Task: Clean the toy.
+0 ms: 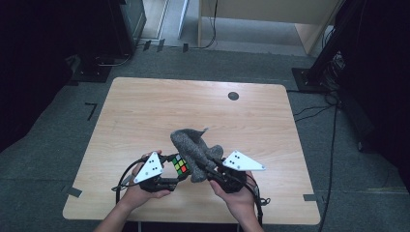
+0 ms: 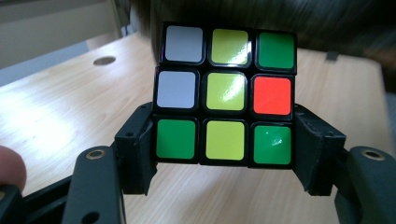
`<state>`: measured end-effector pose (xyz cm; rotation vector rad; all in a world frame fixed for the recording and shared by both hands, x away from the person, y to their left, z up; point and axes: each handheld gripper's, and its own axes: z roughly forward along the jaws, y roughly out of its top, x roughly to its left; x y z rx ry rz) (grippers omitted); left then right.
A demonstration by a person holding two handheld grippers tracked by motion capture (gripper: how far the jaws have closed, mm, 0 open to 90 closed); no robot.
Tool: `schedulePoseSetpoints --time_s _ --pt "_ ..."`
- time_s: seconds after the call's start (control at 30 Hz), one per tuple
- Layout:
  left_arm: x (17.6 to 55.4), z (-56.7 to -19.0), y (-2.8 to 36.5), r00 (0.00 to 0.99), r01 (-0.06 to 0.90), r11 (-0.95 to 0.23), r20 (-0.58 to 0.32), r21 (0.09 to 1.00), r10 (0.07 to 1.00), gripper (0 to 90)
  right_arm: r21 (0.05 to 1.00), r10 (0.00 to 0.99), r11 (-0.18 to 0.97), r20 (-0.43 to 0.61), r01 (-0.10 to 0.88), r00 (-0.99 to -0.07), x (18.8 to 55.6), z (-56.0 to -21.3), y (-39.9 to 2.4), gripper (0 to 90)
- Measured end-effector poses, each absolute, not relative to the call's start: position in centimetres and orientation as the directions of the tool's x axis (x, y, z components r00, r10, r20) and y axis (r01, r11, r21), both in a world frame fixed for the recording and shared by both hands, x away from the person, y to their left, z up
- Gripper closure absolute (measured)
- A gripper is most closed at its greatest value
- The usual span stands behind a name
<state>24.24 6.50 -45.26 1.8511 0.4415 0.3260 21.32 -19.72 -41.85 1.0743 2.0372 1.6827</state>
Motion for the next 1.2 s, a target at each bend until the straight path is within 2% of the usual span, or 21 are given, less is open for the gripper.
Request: schedulePoseSetpoints --time_s 0.07,0.13,0.2,0.27,0.37,0.47,0.57,0.67,0.8,0.9,1.03,1.1,1.2 --pt "24.3 -45.0 7.2 0.885 0.152 -0.255 -0.018 0.955 0.464 34.4 0.925 0.719 -0.002 0.265 0.379 -0.643 22.0 -42.9 -20.4 73.9" --pt "24.6 -44.9 7.9 0.882 0.168 -0.209 -0.052 0.963 0.468 34.5 0.915 0.794 0.061 0.197 0.399 -0.575 22.8 -43.6 -21.1 74.0" --pt "24.7 -44.9 8.2 0.871 0.168 -0.216 -0.042 0.962 0.490 34.5 0.901 0.811 0.003 0.252 0.434 -0.529 23.3 -44.1 -22.0 74.0" --pt "24.7 -45.1 8.1 0.864 0.167 -0.240 -0.025 0.956 0.502 34.5 0.906 0.788 -0.043 0.290 0.421 -0.543 23.1 -43.6 -22.2 74.0" --pt "24.5 -45.1 7.8 0.868 0.159 -0.255 -0.012 0.954 0.496 34.5 0.935 0.696 -0.077 0.299 0.346 -0.653 21.8 -41.6 -20.6 73.7" --pt "24.1 -44.8 7.6 0.876 0.138 -0.252 0.001 0.958 0.481 34.4 0.945 0.631 -0.025 0.267 0.326 -0.728 21.0 -41.0 -18.7 73.4" --pt "24.1 -44.7 7.9 0.869 0.144 -0.249 -0.003 0.958 0.494 34.4 0.941 0.630 -0.032 0.281 0.337 -0.724 21.5 -42.0 -18.6 73.2" --pt "24.2 -44.6 8.2 0.866 0.135 -0.239 0.003 0.962 0.499 34.4 0.914 0.676 -0.042 0.323 0.403 -0.663 22.6 -43.3 -19.8 73.3" --pt "24.2 -44.7 8.0 0.872 0.118 -0.249 0.020 0.961 0.490 34.4 0.894 0.747 -0.019 0.310 0.447 -0.588 23.3 -44.0 -21.1 73.5" --pt "24.1 -44.9 7.8 0.875 0.111 -0.264 0.032 0.958 0.483 34.4 0.915 0.721 -0.075 0.324 0.396 -0.612 22.6 -43.0 -21.1 73.5" --pt "23.8 -44.9 7.5 0.880 0.095 -0.274 0.048 0.957 0.473 34.4 0.934 0.633 -0.101 0.326 0.342 -0.703 21.5 -41.4 -20.0 73.2" --pt "23.6 -44.7 7.5 0.883 0.081 -0.277 0.060 0.958 0.465 34.5 0.936 0.636 -0.071 0.309 0.346 -0.707 21.4 -41.4 -19.5 73.2" --pt "23.5 -44.4 7.5 0.880 0.076 -0.272 0.063 0.959 0.470 34.5 0.915 0.646 -0.076 0.348 0.396 -0.680 22.0 -42.3 -19.9 73.3"
